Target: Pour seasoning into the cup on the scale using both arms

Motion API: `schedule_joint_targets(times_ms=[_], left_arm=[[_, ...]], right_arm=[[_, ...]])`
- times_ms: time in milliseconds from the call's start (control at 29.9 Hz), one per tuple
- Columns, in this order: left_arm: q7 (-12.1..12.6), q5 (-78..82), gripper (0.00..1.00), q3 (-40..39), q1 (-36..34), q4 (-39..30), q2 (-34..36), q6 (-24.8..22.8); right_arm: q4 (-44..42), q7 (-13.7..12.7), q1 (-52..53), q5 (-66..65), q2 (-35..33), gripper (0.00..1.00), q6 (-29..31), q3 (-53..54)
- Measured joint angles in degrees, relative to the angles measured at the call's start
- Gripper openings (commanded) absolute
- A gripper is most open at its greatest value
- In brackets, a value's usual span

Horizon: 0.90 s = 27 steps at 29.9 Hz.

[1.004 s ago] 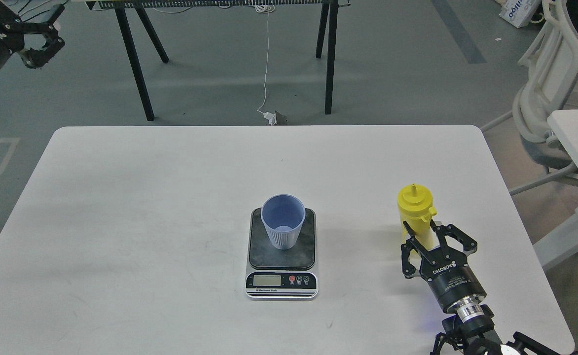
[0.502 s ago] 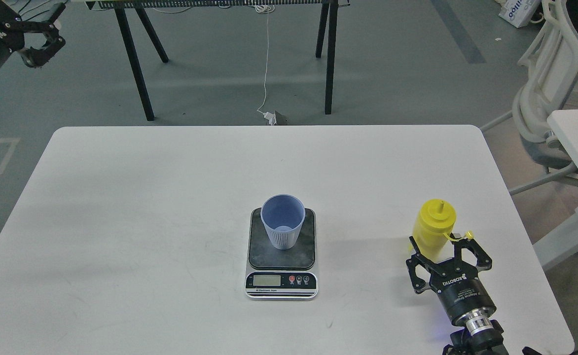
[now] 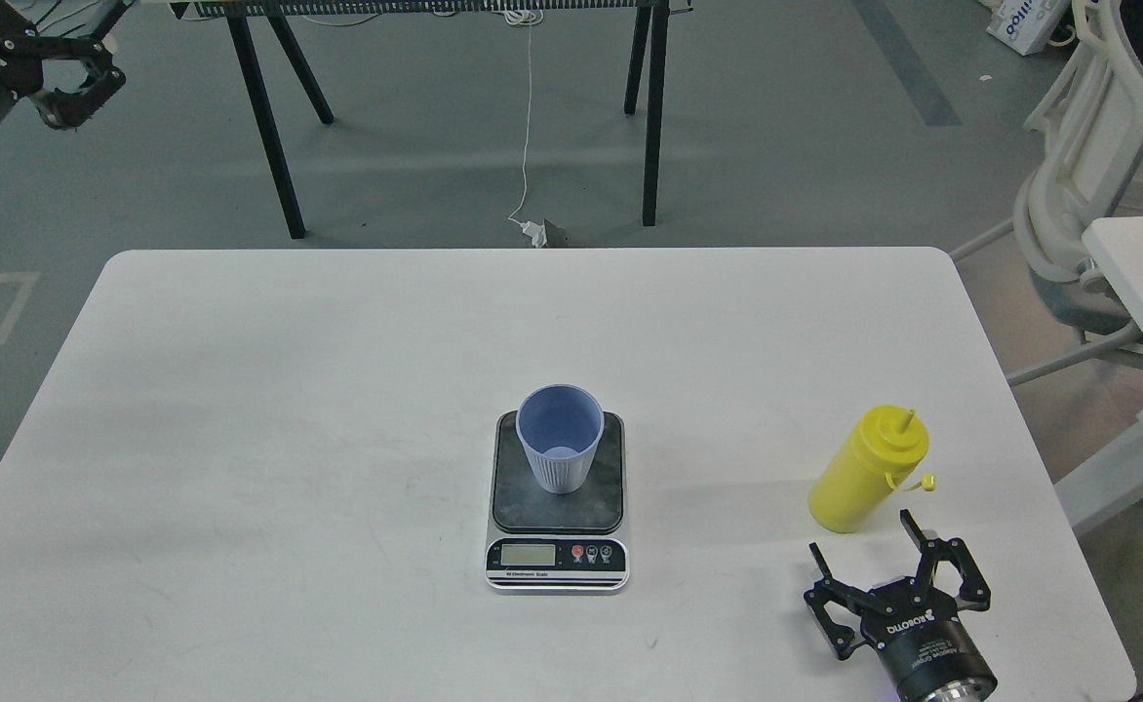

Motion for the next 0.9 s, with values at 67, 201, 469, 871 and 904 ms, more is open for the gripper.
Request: schedule_joint_targets(times_ms=[67,201,469,871,904], left_arm=[[-0.07,0.0,1.0,-0.08,0.01,-0.02,0.14,-0.03],[-0.11,-0.04,1.0,-0.48,-0.06,-0.02,0.47,-0.04],[-0.32,-0.56,1.0,-2.55,-0.53,3.08,-6.37,-0.03],[-0.07,-1.15,1.0,-7.64,0.31,16.92,-18.12,-3.48],[0.03,-1.38,1.0,-7.83,0.33,18.22,-18.81,-4.32]], right_arm=[[0.02,0.0,-1.87,-0.49,-1.54,0.98,0.0,0.03],[-0.33,-0.01,-5.28,-0.82,-7.08,0.98,0.0,2.08],[-3.92,-0.01,-5.6,-1.12,-26.2,0.98,0.0,11.09],[-26.53,-0.01,31.72,-12.6,-27.66,0.99,0.0,10.63],[-28.07,-0.01,34.31,-13.01,-25.46,0.99,0.0,10.4]])
